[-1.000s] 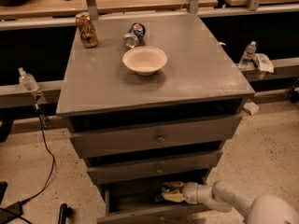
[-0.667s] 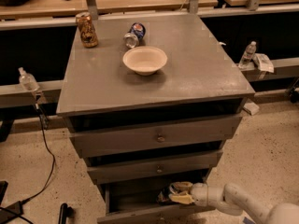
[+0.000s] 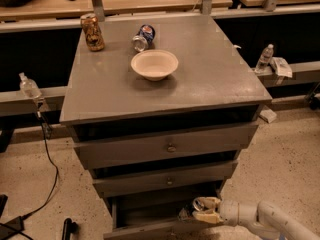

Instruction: Pick redbull can from bottom drawer and place on counter

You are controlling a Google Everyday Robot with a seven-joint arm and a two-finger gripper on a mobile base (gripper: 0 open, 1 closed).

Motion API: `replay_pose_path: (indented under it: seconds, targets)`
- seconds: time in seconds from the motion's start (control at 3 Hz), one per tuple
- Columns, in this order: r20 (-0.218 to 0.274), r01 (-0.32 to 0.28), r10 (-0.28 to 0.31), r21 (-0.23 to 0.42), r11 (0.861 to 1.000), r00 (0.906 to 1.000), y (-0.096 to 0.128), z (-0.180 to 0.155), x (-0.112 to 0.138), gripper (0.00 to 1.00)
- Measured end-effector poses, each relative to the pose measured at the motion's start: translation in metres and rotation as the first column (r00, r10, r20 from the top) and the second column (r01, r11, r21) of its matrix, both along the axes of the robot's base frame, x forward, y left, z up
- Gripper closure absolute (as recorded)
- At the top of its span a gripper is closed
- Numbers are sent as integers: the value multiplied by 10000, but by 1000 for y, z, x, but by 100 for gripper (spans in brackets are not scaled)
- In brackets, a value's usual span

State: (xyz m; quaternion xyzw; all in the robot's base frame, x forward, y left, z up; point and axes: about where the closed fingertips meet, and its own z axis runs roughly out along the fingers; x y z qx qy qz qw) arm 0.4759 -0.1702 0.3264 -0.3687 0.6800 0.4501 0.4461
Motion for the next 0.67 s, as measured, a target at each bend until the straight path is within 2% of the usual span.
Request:
replay_pose_path:
  seconds: [0.67]
  targets:
    - [243, 647, -642, -174, 9978, 9976, -52, 69, -22, 100]
